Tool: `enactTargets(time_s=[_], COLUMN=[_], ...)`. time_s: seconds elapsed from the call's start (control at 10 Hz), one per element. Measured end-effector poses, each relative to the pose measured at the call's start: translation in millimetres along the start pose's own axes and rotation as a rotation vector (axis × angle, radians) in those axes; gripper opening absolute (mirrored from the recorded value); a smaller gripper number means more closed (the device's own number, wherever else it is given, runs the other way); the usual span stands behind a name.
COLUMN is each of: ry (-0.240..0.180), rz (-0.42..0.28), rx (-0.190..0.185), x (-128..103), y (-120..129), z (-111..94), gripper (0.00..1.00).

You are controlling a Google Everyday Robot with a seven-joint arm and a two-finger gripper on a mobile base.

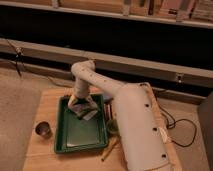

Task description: Wipe table surface with sponge

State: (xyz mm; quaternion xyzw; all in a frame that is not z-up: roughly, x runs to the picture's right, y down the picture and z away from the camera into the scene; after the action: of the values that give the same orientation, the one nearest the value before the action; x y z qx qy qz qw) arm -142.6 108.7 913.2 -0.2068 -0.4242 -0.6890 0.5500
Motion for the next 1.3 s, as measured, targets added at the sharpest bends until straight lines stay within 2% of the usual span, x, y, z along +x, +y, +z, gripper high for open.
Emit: enactTargets(time_s=[0.7, 0.9, 1.0, 1.1, 1.3], ry=[-0.007, -0.009, -0.011, -0.014, -0.019], rz=[0.004, 0.001, -0.002, -0.009, -0.020], rx=[-0.002, -0.001, -0.001, 0.000, -0.001], x=[1.6, 1.3, 0.9, 0.2, 0.3], y=[3.3, 2.6, 2.7, 2.8, 2.0], z=[3.6, 3.8, 3.6, 2.6, 1.2], gripper=[0.09, 0.06, 0.12, 0.25, 0.43])
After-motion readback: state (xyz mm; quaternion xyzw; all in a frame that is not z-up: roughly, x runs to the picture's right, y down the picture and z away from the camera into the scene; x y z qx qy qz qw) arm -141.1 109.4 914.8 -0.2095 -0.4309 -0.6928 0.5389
